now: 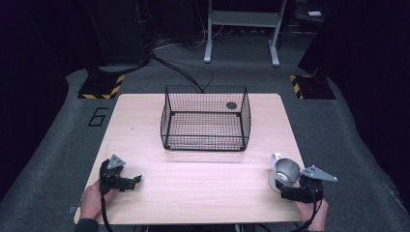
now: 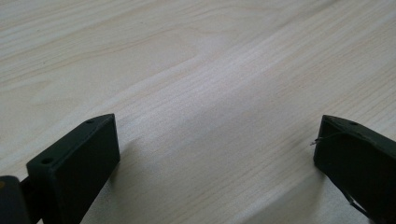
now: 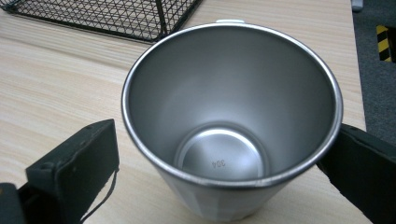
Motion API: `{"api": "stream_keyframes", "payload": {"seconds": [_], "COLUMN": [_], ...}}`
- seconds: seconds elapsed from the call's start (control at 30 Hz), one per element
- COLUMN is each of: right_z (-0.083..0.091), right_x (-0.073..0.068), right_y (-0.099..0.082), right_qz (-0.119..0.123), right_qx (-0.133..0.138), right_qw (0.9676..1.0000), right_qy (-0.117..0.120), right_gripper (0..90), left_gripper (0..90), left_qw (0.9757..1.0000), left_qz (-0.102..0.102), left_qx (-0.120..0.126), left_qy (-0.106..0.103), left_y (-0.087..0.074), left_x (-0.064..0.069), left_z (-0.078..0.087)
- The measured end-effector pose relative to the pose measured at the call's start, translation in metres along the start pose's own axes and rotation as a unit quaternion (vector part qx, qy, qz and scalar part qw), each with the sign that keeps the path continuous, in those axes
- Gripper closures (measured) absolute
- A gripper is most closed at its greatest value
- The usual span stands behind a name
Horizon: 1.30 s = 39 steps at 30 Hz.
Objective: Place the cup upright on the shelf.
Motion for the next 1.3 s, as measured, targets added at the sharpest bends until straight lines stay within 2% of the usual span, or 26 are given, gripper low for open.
{"api": "stream_keyframes", "payload": {"seconds": [0.6,0.73,1.07,1.3], "right_z": [-0.014,-0.014,-0.014,-0.013], "right_x": [0.0,0.0,0.0,-0.001], "right_y": [0.013,0.013,0.012,0.013], "right_qz": [0.009,0.008,0.017,0.019], "right_qx": [-0.005,-0.003,0.006,0.003], "right_qw": [0.9999,0.9998,0.9996,0.9995], "right_qy": [-0.009,-0.018,-0.021,-0.025], "right_gripper": [1.9,5.0,5.9,6.1], "left_gripper": [0.4,0.4,0.4,0.4], "left_qw": [1.0,1.0,1.0,1.0], "left_qz": [0.0,0.0,0.0,0.0], "left_qx": [0.0,0.0,0.0,0.0], "left_qy": [0.0,0.0,0.0,0.0], "left_y": [0.0,0.0,0.0,0.0], "left_x": [0.0,0.0,0.0,0.0], "left_z": [0.0,0.0,0.0,0.0]}}
Point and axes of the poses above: each handheld gripper's, and its own axes: z roughly backward along the jaws, y roughly out of its top, x roughly to its right, the point moved 5 cm from there along -z, roughly forward along the jaws, and after that the axes turned 3 degrees about x, right-handed, at the moved point
